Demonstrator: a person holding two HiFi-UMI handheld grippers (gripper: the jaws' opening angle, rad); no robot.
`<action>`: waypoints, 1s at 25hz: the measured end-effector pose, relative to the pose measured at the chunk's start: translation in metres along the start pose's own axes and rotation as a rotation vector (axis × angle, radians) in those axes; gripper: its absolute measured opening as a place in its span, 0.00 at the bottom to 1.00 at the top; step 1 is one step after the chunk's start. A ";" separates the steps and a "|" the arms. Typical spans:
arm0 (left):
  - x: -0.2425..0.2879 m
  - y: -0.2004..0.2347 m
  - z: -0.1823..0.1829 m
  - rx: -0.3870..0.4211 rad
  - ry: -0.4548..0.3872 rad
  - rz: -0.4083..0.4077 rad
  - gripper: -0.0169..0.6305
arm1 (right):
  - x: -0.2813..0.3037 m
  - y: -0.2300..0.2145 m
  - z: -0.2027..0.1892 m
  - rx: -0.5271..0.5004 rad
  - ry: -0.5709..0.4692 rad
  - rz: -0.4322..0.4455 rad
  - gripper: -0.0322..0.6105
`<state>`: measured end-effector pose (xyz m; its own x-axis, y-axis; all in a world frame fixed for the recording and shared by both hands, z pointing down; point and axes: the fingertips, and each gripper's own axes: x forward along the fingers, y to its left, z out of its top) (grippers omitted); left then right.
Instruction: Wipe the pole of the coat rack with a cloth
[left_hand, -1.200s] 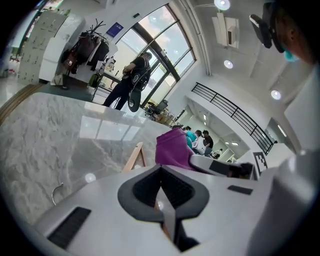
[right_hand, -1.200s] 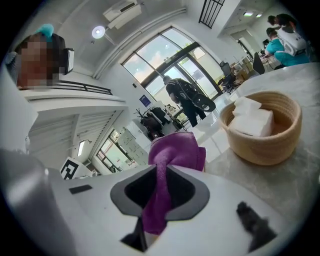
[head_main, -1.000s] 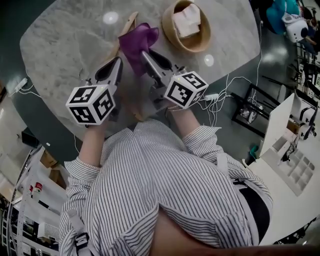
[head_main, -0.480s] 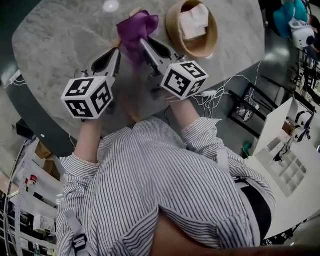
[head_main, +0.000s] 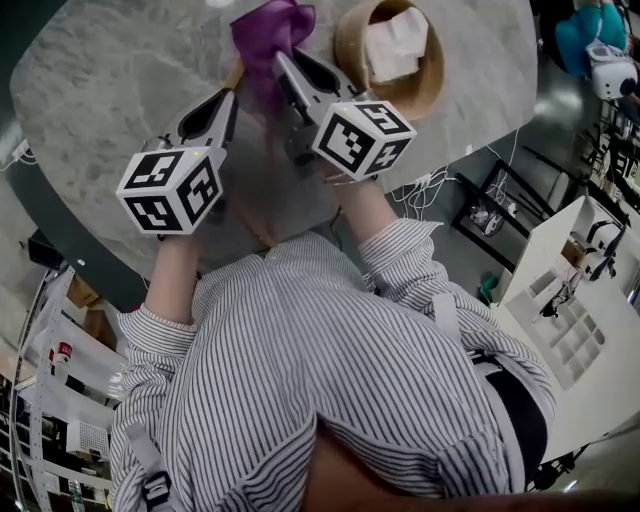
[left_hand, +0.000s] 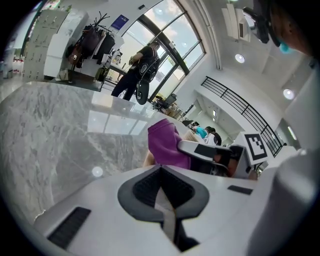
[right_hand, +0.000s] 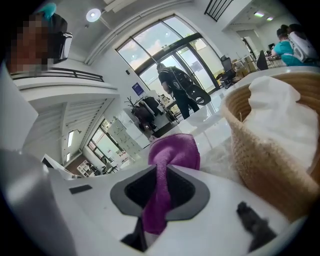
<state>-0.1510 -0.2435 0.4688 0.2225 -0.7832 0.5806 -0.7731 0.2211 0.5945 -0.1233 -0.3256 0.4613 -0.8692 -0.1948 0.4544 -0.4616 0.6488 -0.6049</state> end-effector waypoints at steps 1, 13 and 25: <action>0.002 0.002 0.000 -0.004 0.002 0.005 0.04 | 0.002 -0.003 0.002 -0.003 0.000 -0.006 0.15; 0.016 0.011 -0.003 -0.019 0.018 0.017 0.04 | 0.020 -0.027 0.000 -0.059 0.039 -0.075 0.15; 0.020 0.012 -0.007 0.025 0.035 0.033 0.04 | 0.021 -0.031 -0.002 -0.083 0.056 -0.073 0.15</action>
<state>-0.1521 -0.2524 0.4916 0.2171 -0.7549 0.6189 -0.7949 0.2313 0.5609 -0.1272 -0.3480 0.4910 -0.8212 -0.2038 0.5330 -0.5055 0.6933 -0.5137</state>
